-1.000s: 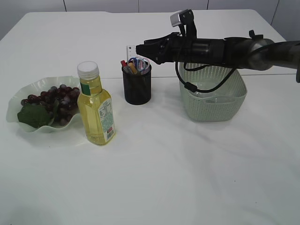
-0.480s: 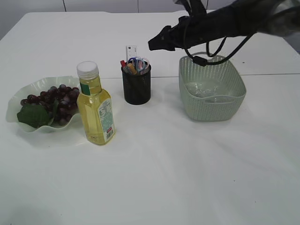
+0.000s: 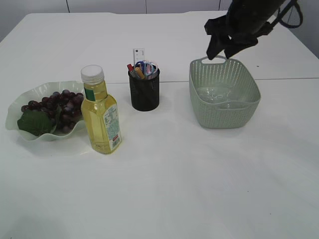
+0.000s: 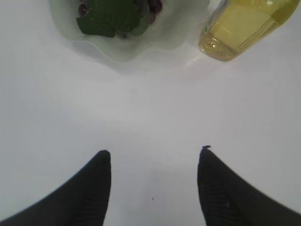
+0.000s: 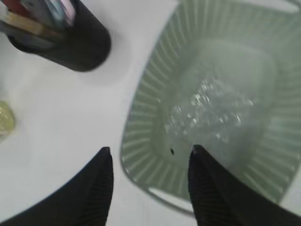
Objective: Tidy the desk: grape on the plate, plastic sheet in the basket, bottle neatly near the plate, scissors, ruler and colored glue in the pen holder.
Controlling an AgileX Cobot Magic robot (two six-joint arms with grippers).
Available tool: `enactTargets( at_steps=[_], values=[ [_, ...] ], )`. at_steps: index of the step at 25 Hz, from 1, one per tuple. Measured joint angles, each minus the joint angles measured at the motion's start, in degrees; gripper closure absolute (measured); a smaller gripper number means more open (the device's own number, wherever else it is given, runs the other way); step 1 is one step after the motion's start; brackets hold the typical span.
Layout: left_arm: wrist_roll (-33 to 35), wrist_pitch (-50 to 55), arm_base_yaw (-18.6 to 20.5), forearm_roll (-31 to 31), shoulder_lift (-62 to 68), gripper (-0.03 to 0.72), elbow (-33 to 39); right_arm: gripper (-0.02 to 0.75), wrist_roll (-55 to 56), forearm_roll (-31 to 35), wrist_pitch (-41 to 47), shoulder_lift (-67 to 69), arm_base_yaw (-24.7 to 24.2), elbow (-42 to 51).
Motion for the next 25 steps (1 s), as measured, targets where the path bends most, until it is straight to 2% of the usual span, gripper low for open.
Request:
enactTargets(
  at_steps=[3, 5, 15, 25],
  values=[
    [0.0, -0.2, 0.0, 0.2, 0.0, 0.256, 0.0, 0.363, 5.6, -6.1, 5.4, -0.2, 0.0, 0.0],
    [0.0, -0.3, 0.0, 0.4, 0.0, 0.256, 0.0, 0.364, 8.1, -8.3, 6.0, -0.8, 0.0, 1.8],
    [0.0, 0.8, 0.0, 0.6, 0.0, 0.256, 0.0, 0.365, 11.1, -9.4, 6.5, -11.6, 0.0, 18.7],
    [-0.8, 4.3, 0.0, 0.8, -1.4, 0.256, 0.0, 0.365, 11.9, -13.8, 4.7, -27.5, 0.0, 33.9]
  ],
)
